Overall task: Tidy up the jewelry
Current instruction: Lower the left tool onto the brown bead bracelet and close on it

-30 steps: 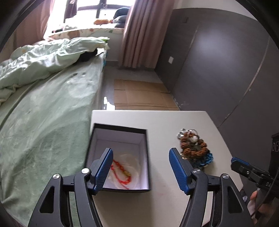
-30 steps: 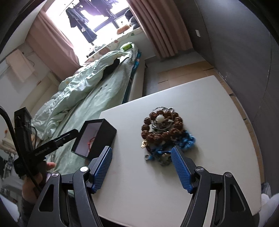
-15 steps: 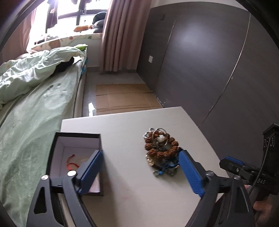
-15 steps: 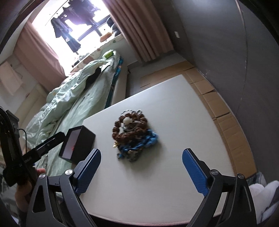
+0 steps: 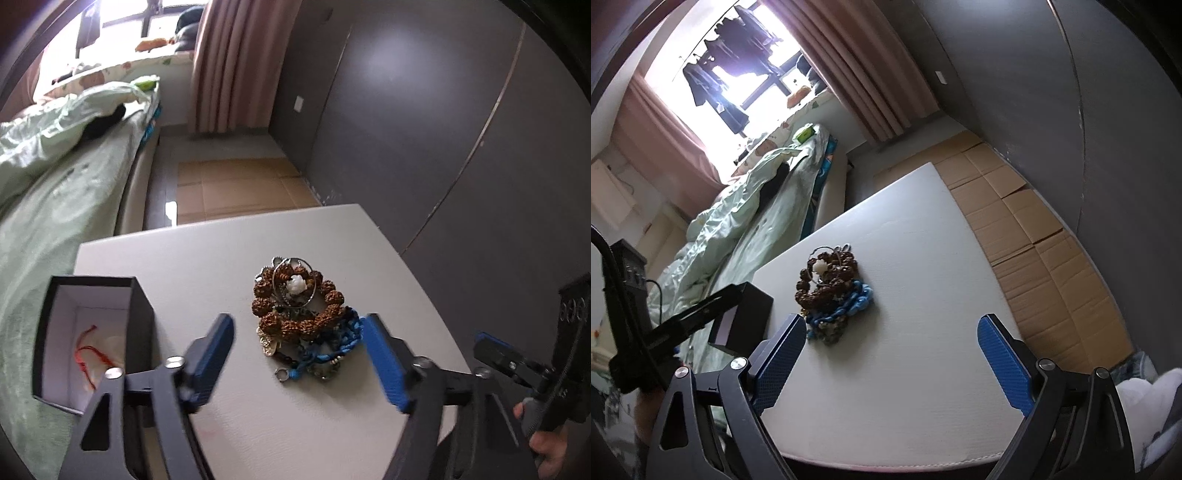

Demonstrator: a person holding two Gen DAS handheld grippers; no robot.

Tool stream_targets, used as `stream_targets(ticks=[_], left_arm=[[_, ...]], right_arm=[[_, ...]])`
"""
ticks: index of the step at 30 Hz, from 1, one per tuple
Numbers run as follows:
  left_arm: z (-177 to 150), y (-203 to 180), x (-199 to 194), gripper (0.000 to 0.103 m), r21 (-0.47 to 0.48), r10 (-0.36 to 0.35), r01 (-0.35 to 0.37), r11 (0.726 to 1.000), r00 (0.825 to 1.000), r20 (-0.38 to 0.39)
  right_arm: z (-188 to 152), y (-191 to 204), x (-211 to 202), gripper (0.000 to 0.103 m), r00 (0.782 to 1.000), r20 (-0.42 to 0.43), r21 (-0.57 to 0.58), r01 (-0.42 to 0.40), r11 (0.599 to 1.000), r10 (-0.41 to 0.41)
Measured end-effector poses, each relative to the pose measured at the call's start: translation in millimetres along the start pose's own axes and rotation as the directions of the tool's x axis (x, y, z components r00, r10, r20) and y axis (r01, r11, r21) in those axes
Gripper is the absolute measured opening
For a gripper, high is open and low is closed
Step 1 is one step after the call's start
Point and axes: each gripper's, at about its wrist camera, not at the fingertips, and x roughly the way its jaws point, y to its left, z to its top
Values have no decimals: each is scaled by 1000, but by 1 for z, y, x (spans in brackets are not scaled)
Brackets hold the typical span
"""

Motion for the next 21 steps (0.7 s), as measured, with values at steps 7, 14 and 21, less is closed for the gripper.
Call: stream_targets(ticks=[7,14,21], left_arm=[[11,3,28,55,11,34,-34,999,999,-32],[9,21,58,47,-52,50,-56,997,993,-105],[6,38,81,28,-152,-5,-20,988,987,-163]], right_arm=[[-1,-9,5,93,1000,-2,13,-10,1000,10],[0,-15,13,90,1000,-13,24,-25,999,26],[-2,-23,20,90,999,-27,43,-27,999,28]])
